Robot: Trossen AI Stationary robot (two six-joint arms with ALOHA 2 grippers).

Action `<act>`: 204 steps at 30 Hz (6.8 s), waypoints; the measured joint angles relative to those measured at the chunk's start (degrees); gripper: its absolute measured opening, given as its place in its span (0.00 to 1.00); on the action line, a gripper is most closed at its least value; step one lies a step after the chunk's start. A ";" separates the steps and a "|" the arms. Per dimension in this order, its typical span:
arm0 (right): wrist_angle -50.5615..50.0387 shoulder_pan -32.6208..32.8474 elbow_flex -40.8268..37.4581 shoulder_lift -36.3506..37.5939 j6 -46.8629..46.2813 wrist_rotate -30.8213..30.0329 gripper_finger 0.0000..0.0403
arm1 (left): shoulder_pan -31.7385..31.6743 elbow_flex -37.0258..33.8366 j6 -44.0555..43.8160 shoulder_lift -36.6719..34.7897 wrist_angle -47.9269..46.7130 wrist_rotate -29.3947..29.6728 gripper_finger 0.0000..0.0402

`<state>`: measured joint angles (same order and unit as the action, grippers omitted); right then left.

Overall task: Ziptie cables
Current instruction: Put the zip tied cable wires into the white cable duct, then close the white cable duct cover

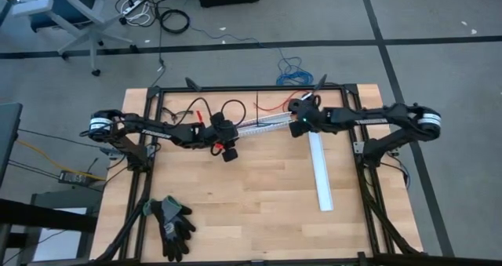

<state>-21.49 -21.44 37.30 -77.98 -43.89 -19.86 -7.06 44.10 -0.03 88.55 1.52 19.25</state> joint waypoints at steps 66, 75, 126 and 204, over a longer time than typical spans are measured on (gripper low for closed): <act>23.34 -1.39 0.24 -8.44 12.12 12.61 0.27 | -10.15 3.18 8.74 -0.57 -13.75 -9.56 0.35; 24.16 -1.38 0.24 -8.44 12.64 12.61 0.27 | -15.07 3.17 8.41 -0.02 -17.41 -10.32 0.34; 27.19 2.52 0.24 -10.12 9.54 13.40 0.27 | -8.58 2.78 4.32 4.81 -8.50 -19.10 0.04; -16.73 25.90 0.02 -1.82 -22.54 3.28 0.00 | 6.42 -7.10 -4.26 -7.17 -9.65 -4.74 0.27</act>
<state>-38.22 4.47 37.31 -79.79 -66.42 -16.58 -0.65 36.99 -4.28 81.38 -8.13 14.50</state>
